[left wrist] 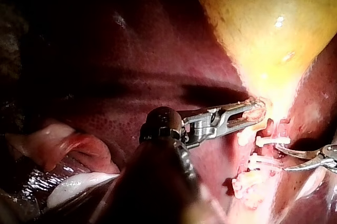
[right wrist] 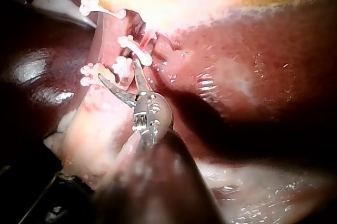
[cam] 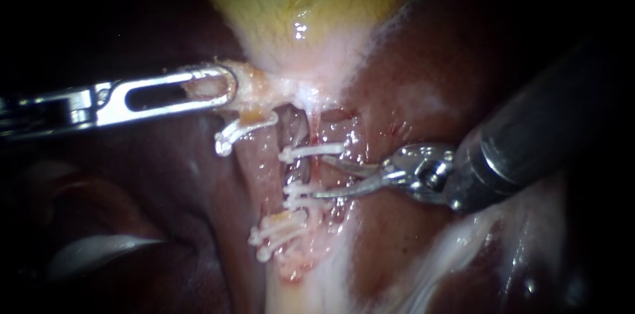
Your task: Go to the cutting position right tube
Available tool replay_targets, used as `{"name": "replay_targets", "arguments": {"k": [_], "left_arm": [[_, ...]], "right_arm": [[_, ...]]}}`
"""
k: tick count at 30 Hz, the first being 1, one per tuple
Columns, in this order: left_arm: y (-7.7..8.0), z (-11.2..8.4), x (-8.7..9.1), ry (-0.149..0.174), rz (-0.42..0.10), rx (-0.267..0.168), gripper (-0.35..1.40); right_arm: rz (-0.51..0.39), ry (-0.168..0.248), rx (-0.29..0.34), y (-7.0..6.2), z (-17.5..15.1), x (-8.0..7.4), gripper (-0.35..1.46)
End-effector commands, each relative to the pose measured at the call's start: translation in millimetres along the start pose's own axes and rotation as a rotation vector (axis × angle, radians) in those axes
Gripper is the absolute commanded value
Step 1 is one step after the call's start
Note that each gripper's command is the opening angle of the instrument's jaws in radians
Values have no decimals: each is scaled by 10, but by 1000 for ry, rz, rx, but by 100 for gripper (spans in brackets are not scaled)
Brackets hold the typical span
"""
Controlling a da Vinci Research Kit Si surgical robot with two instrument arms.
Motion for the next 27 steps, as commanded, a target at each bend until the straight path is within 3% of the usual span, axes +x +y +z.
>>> {"name": "replay_targets", "arguments": {"k": [1, 11, 20, 27], "left_arm": [[0, 0, 0, 0, 0, -1, -35], [0, 0, 0, 1, 0, 1, -35], [-1, 0, 0, 1, 0, 1, -35], [-1, 1, 1, -2, 0, 3, -35]], "right_arm": [[6, 0, 2, 1, 1, 0, 136], [49, -30, -15, 14, 6, -5, 135], [53, -30, -17, 25, 7, -6, 135], [53, -10, 25, 28, 16, 0, 135]]}}
